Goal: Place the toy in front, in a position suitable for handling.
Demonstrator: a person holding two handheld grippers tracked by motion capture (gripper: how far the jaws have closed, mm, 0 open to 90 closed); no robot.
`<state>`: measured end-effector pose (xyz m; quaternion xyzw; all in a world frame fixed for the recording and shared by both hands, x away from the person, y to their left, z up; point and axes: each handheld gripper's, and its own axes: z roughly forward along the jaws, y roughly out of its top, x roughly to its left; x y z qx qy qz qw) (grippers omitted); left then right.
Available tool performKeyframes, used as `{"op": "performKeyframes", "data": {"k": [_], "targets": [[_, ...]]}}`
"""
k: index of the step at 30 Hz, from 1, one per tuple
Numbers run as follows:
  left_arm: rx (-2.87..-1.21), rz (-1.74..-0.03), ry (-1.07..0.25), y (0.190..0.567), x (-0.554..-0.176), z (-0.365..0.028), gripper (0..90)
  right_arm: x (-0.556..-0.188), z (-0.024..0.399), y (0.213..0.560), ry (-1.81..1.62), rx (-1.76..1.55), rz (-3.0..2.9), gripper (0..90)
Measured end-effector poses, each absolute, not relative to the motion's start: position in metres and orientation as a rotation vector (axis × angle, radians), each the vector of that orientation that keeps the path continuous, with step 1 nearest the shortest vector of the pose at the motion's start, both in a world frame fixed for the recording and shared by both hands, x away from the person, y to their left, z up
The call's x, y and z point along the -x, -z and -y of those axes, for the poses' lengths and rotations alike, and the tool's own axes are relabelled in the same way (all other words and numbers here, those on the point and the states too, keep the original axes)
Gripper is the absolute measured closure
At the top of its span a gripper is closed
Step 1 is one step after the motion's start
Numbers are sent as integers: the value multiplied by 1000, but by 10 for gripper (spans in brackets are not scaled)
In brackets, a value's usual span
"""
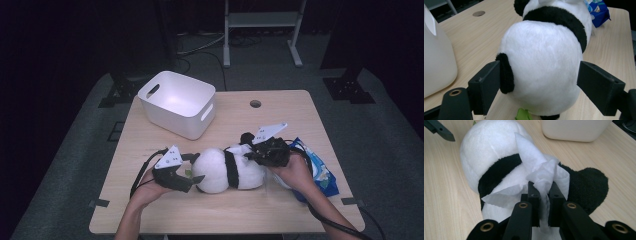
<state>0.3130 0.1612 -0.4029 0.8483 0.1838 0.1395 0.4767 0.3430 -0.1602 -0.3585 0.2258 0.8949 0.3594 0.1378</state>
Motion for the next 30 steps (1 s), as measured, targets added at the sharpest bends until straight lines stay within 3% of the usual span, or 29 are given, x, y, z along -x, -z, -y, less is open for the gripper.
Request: {"op": "performKeyframes", "data": {"k": [14,25,30], "targets": [[-2125,-419,-325,409,-314,-158,182,-352,162,364,-1061,-711,-2593,831],[-2179,-416,-443,429,-315,-139,154,-352,160,368,-1085,-727,-2582,833],[-2167,-441,-450,431,-317,-141,329,-349,160,368,-1115,-724,-2562,832]]}}
